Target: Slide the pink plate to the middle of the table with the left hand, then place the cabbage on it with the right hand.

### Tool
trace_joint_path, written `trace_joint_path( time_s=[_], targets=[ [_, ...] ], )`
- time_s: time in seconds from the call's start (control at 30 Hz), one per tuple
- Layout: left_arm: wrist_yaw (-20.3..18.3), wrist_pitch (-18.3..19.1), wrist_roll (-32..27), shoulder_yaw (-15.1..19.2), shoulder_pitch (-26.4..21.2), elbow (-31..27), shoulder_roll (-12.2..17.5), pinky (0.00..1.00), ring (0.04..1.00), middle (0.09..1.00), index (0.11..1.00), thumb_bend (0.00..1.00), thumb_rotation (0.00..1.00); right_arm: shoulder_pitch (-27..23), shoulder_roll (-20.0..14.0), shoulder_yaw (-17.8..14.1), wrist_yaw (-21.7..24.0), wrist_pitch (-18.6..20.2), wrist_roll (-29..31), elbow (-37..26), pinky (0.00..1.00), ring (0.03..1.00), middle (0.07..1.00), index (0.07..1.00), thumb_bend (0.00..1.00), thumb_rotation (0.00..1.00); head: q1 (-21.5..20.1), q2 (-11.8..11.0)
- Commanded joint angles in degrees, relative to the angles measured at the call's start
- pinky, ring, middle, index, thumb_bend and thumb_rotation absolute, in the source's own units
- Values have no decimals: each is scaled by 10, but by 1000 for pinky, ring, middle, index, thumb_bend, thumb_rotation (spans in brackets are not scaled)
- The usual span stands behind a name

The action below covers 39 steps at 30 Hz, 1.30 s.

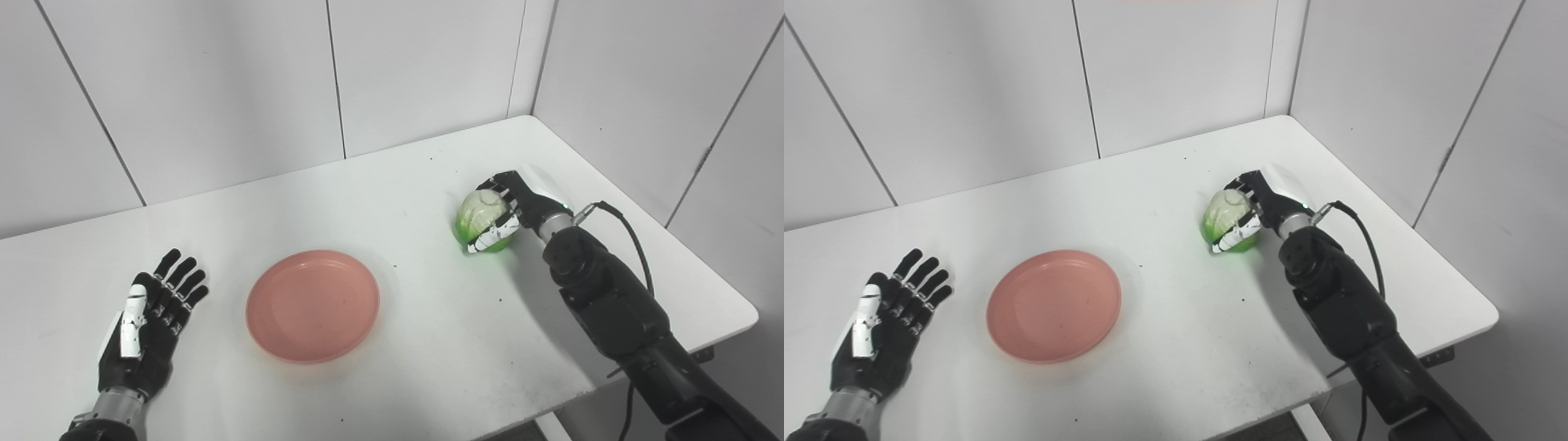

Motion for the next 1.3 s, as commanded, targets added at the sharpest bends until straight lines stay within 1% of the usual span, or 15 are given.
trace_joint_path(
  time_s=[0.0,0.07,0.1,0.27,0.4,0.5,0.63,0.67,0.77,0.83,0.87,0.97,1.07,1.17,1.27],
  targets=[
    [16,41,21,-15,26,3,-11,903,902,915,906,468,1000,-28,-2,-10,10,0,-9,-58,376,391,494,535,514,0,7,0],
    [21,43,23,-18,28,-3,-13,903,901,914,906,467,1000,-30,2,-13,21,0,-14,-73,371,391,496,535,514,0,7,0],
    [26,44,26,-20,29,-7,-17,902,901,913,905,466,1000,-34,8,-12,28,0,-15,-88,370,391,496,535,513,0,26,-1],
    [54,56,39,-26,36,-30,-37,889,893,905,892,462,1000,-52,28,-3,57,0,-19,-130,351,393,504,530,513,0,53,-2],
    [67,66,43,-30,39,-42,-48,890,888,899,893,455,1000,-58,31,3,66,-1,-17,-137,355,396,509,530,513,0,66,-1],
    [74,71,51,-36,42,-52,-59,884,885,900,892,452,1000,-73,43,23,80,-3,-13,-142,358,394,508,528,513,0,103,0],
    [86,75,62,-43,43,-60,-70,878,885,899,893,450,1000,-85,51,44,89,-9,-9,-140,337,386,509,539,511,0,119,1],
    [90,74,66,-45,43,-60,-74,875,884,898,893,449,1000,-90,55,52,92,-13,-9,-138,338,386,510,539,510,0,141,2],
    [100,73,75,-50,42,-60,-86,863,880,894,889,446,1000,-101,65,70,99,-22,-6,-133,352,385,510,540,510,0,162,4],
    [102,72,77,-51,41,-60,-89,864,883,895,889,444,1000,-104,67,75,100,-23,-3,-131,359,385,510,540,510,0,162,4],
    [105,73,79,-52,40,-60,-94,864,883,896,889,444,1000,-107,72,81,102,-28,-1,-125,360,385,510,540,510,0,188,7],
    [119,79,91,-56,38,-63,-107,871,887,896,890,449,1000,-117,91,101,104,-41,5,-108,346,384,509,544,509,0,208,11],
    [130,84,104,-63,37,-67,-114,869,882,893,887,450,1000,-120,105,117,106,-53,10,-94,341,386,510,542,510,0,217,12],
    [134,85,112,-65,36,-69,-120,874,883,895,888,443,1000,-121,107,123,109,-58,12,-89,349,389,509,539,510,0,225,13],
    [142,84,117,-66,33,-68,-131,882,892,901,895,436,1000,-125,127,145,112,-69,6,-73,364,387,505,538,511,0,244,19]
  ],
)
